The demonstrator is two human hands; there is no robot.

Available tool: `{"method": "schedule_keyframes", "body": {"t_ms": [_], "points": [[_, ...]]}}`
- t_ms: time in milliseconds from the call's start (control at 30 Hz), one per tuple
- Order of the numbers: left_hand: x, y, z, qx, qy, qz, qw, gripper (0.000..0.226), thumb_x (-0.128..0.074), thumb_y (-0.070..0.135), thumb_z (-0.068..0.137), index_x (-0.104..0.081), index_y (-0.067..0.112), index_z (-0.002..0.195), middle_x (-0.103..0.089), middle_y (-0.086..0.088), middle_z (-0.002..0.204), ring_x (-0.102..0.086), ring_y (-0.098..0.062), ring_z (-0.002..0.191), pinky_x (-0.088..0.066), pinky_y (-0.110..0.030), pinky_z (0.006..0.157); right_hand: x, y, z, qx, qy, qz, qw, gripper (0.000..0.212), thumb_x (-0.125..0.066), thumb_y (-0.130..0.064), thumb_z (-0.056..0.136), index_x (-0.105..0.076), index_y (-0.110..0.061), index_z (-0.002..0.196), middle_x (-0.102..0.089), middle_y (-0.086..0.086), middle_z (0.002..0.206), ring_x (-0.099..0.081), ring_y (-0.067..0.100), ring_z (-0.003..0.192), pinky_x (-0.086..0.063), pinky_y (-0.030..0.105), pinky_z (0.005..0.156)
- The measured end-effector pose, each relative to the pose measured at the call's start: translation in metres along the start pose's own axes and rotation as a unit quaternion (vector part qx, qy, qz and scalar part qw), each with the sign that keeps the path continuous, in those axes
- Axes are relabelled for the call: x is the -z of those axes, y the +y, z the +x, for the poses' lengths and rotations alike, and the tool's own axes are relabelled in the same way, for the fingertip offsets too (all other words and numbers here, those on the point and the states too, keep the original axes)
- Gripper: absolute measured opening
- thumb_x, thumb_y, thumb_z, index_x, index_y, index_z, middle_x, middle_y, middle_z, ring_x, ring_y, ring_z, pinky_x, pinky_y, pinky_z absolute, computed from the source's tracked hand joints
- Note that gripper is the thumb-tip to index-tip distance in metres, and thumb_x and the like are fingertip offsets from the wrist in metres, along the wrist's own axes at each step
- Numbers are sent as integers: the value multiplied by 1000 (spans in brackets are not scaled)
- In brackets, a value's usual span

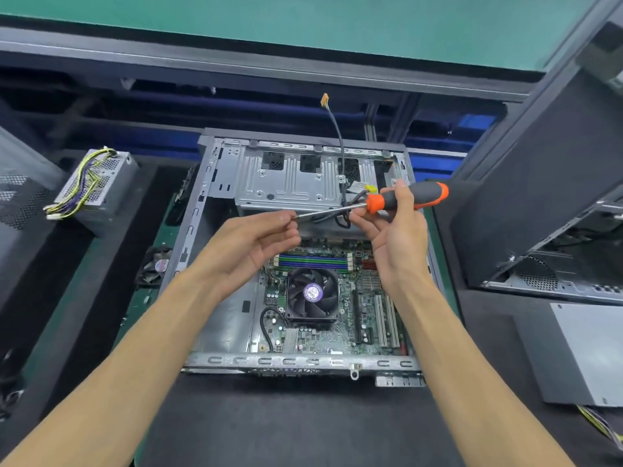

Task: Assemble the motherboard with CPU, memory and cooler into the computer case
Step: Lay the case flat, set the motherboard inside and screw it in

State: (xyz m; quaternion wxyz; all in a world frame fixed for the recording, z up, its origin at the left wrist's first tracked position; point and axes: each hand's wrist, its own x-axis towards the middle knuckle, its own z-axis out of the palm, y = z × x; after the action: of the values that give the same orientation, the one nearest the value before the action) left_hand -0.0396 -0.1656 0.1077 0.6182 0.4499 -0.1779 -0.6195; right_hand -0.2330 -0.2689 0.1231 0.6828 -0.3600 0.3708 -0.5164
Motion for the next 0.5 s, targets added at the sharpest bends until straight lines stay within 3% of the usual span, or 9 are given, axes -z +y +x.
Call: {"method": "schedule_keyframes", "body": {"t_ms": [333, 500], "points": [[-8, 0, 1, -53, 34, 7, 998, 28, -77, 12, 75, -75, -2, 99, -73, -15, 90, -73, -22, 84, -59, -27, 77, -2, 0, -2, 10, -5, -6, 1000, 35, -52, -32, 105, -58, -6, 82, -61, 4, 69, -68, 20, 66, -60, 32, 67], [-9, -5, 1, -85, 57, 67, 993, 25, -78, 18, 78, -77, 2, 97, -73, -17, 88, -73, -25, 81, -59, -29, 75, 0, 1, -2, 2, -14, -3, 1000, 35, -51, -34, 105, -57, -6, 84, -62, 3, 70, -69, 20, 68, -60, 33, 70]]}}
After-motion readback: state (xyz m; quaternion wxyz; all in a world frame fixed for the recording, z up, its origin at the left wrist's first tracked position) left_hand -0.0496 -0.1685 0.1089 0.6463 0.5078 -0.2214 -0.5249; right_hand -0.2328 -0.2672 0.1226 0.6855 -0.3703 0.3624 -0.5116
